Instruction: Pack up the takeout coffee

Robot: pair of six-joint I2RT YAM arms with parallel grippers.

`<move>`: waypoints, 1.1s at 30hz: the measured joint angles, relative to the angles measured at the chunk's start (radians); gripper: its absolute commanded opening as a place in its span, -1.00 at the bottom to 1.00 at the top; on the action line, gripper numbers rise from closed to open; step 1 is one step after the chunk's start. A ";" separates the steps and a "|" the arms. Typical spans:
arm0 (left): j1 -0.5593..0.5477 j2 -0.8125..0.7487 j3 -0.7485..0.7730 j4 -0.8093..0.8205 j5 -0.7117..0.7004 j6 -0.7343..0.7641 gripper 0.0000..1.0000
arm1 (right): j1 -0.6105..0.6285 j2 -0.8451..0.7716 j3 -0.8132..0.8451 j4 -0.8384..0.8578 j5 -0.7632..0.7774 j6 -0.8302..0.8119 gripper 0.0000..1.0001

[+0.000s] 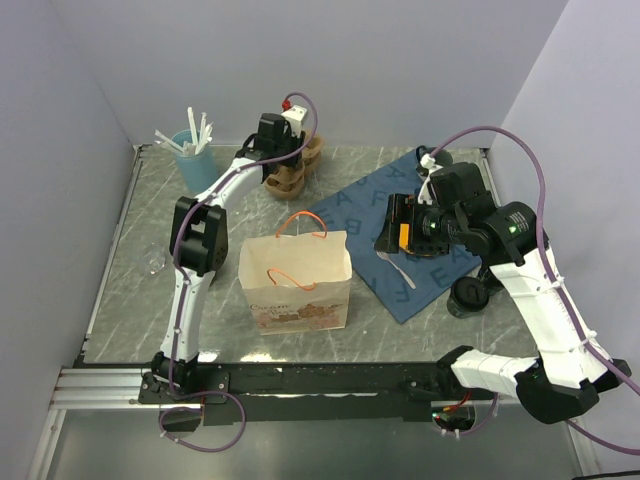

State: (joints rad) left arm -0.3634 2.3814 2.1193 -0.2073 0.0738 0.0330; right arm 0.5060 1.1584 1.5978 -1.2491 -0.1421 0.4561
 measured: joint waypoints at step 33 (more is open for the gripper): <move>-0.104 -0.871 -0.208 -0.347 0.146 -0.128 -0.19 | 0.000 -0.087 -0.224 0.698 -0.431 -0.353 0.81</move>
State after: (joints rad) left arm -0.4671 1.5105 1.9110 -0.5541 0.2203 -0.0948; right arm 0.5060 1.0718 1.3743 -0.5514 -0.5735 0.1028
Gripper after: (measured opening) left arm 0.402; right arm 0.905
